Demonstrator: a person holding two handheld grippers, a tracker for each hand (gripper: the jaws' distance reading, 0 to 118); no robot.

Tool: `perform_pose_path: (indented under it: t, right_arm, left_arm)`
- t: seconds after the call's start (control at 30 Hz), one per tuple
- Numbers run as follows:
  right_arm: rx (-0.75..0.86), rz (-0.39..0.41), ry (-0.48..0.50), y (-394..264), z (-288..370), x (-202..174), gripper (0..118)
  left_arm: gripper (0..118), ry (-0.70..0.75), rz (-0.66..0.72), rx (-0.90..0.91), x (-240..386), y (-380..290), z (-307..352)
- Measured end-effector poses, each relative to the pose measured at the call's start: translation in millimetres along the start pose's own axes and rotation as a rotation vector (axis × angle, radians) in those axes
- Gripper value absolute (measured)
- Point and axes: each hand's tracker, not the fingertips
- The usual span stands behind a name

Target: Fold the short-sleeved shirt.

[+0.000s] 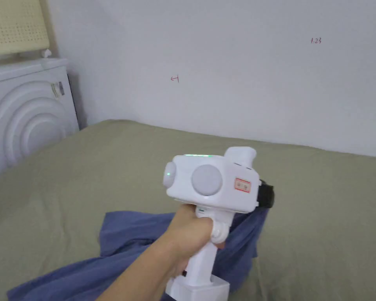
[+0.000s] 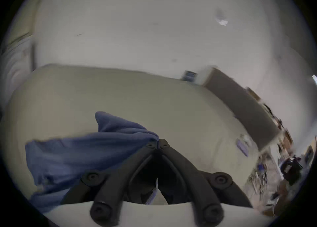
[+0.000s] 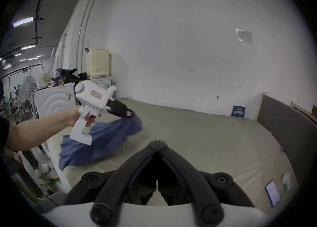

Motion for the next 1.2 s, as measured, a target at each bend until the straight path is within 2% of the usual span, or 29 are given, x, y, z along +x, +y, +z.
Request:
perform_pose_path:
  t: [0.17, 0.3, 0.37, 0.4, 0.43, 0.47, 0.5, 0.53, 0.6, 0.7, 0.83, 0.9, 0.93, 0.97, 1.0, 1.03, 1.07, 1.2]
  right_arm:
    - [0.013, -0.05, -0.119, 9, 47, 18, 0]
    - [0.008, -0.028, -0.191, 1, 73, 31, 0]
    - [-0.011, -0.042, -0.218, -2, 78, 38, 0]
    - [-0.02, -0.048, -0.229, -5, 78, 42, 0]
    - [-0.023, -0.053, -0.233, -8, 78, 45, 0]
    - [-0.026, -0.057, -0.242, -10, 77, 48, 0]
    - [-0.031, -0.064, -0.25, -12, 76, 51, 0]
    - [-0.034, -0.073, -0.253, -15, 73, 54, 0]
    - [-0.044, -0.095, -0.258, -19, 67, 62, 0]
    - [-0.055, -0.115, -0.263, -24, 54, 71, 0]
    - [-0.07, -0.167, -0.254, -37, 32, 85, 0]
    - [-0.076, -0.195, -0.254, -45, 20, 87, 0]
    - [-0.085, -0.208, -0.253, -49, 16, 88, 0]
    - [-0.095, -0.219, -0.25, -53, 11, 89, 0]
    - [-0.102, -0.222, -0.248, -58, 7, 88, 0]
    - [-0.111, -0.229, -0.245, -62, 4, 88, 0]
    - [-0.123, -0.235, -0.24, -67, 0, 87, 0]
    - [-0.17, -0.24, -0.23, -81, -11, 85, 0]
  left_arm:
    - [0, -0.251, -0.122, -0.092, 126, -7, -70]
    - [0, -0.253, -0.139, -0.282, 184, -64, -137]
    - [0, -0.235, -0.162, -0.346, 200, -97, -161]
    - [6, -0.236, -0.187, -0.371, 206, -112, -170]
    - [22, -0.219, -0.203, -0.383, 210, -122, -176]
    - [51, -0.191, -0.211, -0.379, 209, -131, -177]
    - [85, -0.191, -0.2, -0.373, 207, -133, -175]
    - [90, -0.188, -0.169, -0.377, 203, -132, -170]
    - [89, -0.174, -0.135, -0.336, 189, -120, -145]
    - [89, -0.067, -0.163, -0.189, 160, -96, -85]
    - [87, 0.195, -0.204, 0.005, 106, -84, 16]
    - [84, 0.329, -0.13, 0.069, 75, -93, 64]
    - [76, 0.369, -0.089, 0.08, 61, -101, 83]
    - [56, 0.401, -0.039, 0.097, 46, -110, 103]
    - [12, 0.44, -0.008, 0.112, 38, -121, 121]
    - [0, 0.505, 0.018, 0.127, 28, -133, 134]
    - [0, 0.583, 0.054, 0.138, 20, -144, 146]
    - [0, 0.632, 0.137, 0.063, -16, -178, 171]
